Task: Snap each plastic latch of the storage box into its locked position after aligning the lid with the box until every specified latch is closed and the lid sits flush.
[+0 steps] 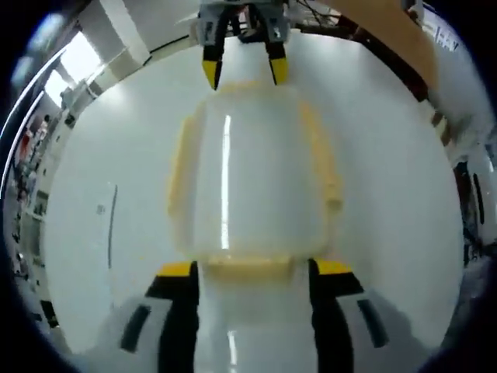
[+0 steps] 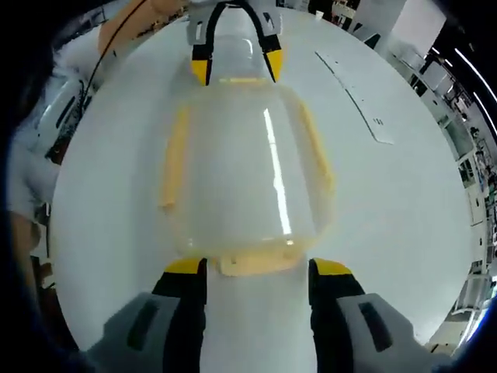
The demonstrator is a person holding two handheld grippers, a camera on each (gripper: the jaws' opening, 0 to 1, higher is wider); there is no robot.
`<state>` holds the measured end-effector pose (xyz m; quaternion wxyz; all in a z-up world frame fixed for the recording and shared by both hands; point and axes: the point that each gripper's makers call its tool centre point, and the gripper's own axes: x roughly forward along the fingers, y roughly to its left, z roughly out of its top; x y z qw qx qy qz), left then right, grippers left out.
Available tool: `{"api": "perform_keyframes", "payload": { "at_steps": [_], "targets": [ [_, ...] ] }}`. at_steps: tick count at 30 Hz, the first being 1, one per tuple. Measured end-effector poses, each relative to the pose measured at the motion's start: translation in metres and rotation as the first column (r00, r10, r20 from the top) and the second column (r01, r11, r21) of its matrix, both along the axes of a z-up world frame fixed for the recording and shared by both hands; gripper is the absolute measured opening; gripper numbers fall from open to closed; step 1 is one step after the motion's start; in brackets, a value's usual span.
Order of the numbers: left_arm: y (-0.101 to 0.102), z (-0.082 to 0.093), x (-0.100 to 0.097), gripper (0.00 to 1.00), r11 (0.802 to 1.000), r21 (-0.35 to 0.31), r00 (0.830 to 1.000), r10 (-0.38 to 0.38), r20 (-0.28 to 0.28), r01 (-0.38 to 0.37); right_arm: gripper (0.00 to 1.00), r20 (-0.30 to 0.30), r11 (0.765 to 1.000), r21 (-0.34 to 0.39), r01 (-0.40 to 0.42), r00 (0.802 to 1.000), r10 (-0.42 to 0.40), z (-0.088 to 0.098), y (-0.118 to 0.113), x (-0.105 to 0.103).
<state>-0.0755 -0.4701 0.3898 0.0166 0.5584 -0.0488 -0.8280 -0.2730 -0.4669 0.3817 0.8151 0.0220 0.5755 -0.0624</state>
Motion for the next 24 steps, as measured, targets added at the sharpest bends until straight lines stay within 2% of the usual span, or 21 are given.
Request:
{"api": "perform_keyframes", "payload": {
  "at_steps": [2,4,5,6,10,17,18,19,20,24],
  "targets": [
    [0.000,-0.001,0.001,0.58,1.000,0.019,1.000,0.007,-0.006,-0.007,0.52,-0.007,1.000,0.030,-0.006,1.000,0.006,-0.001,0.001,0.001],
    [0.008,-0.004,0.002,0.53,0.996,0.087,1.000,0.014,-0.001,-0.014,0.51,-0.018,0.999,0.054,-0.007,1.000,0.008,-0.003,0.002,0.003],
    [0.009,-0.004,0.003,0.52,0.995,0.098,1.000,0.019,0.000,-0.019,0.52,-0.029,0.998,0.056,-0.020,0.999,0.022,-0.003,0.003,0.004],
    [0.004,-0.004,0.002,0.52,0.997,0.076,1.000,0.015,-0.001,-0.015,0.52,-0.039,0.998,0.058,-0.031,0.999,0.033,-0.004,0.003,0.005],
    [0.007,-0.006,0.001,0.52,0.996,0.085,1.000,0.006,0.008,-0.006,0.53,-0.061,0.997,0.061,-0.055,0.996,0.059,-0.004,0.004,0.007],
    [0.010,-0.005,0.000,0.52,0.996,0.086,1.000,-0.005,0.012,0.004,0.50,-0.050,0.995,0.060,-0.077,0.996,0.080,-0.003,0.005,0.006],
    [0.010,-0.005,0.000,0.52,0.996,0.087,1.000,-0.006,0.014,0.004,0.43,-0.052,0.995,0.059,-0.078,0.995,0.081,-0.003,0.006,0.007],
    [0.011,-0.005,0.000,0.48,0.996,0.083,1.000,-0.018,0.013,0.017,0.41,-0.082,0.998,0.042,-0.054,0.995,0.057,-0.002,0.003,0.000],
    [0.011,-0.005,0.001,0.41,0.996,0.084,1.000,-0.010,0.016,0.009,0.41,-0.059,0.994,0.053,-0.098,0.993,0.101,-0.004,0.008,0.004],
    [0.012,-0.005,0.002,0.40,0.996,0.084,0.999,-0.012,0.031,0.009,0.40,-0.063,0.996,0.053,-0.072,0.995,0.075,-0.006,0.015,0.004]
  ]
}}
